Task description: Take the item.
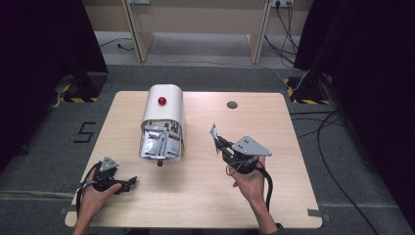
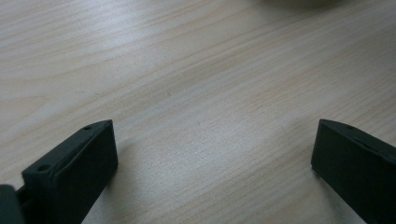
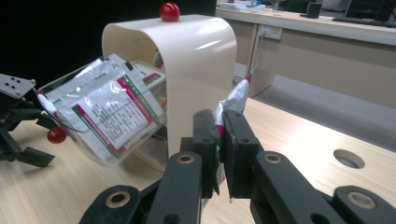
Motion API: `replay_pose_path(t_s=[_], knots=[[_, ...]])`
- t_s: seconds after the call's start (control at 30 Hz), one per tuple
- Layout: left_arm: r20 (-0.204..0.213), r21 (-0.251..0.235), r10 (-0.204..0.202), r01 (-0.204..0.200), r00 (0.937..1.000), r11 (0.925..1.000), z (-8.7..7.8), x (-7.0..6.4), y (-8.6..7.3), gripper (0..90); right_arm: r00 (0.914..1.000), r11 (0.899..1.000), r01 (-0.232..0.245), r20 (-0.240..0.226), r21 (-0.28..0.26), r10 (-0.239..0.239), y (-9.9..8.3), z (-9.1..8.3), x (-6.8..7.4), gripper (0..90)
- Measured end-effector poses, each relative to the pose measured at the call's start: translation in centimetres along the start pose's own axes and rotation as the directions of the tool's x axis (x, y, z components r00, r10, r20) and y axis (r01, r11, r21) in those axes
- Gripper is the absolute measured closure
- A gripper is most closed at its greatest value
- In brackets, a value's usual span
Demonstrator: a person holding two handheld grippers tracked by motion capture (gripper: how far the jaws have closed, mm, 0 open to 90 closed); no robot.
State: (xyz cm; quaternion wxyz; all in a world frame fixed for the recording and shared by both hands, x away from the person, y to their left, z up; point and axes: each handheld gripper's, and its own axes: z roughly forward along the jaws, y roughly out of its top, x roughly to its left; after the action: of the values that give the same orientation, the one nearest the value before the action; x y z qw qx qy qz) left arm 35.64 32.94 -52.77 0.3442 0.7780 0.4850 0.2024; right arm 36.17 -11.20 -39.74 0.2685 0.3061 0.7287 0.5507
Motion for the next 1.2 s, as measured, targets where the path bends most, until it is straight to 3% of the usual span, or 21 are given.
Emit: replay_pose_path(t_s=[0.6, 1.2], knots=[[-0.001, -0.001, 0.000, 0.000, 1.0000, 1.0000, 0.0, 0.0, 0.0, 0.0, 0.9994, 0.999, -0.019, 0.028, 0.047, 0.018, -2.3, 0.6, -1.2, 84.9], [-0.001, 0.001, 0.004, -0.004, 1.0000, 1.0000, -0.1, 0.0, -0.1, 0.0, 0.9987, 0.992, -0.038, 0.037, 0.124, 0.033, -4.7, 2.6, -2.0, 84.9]])
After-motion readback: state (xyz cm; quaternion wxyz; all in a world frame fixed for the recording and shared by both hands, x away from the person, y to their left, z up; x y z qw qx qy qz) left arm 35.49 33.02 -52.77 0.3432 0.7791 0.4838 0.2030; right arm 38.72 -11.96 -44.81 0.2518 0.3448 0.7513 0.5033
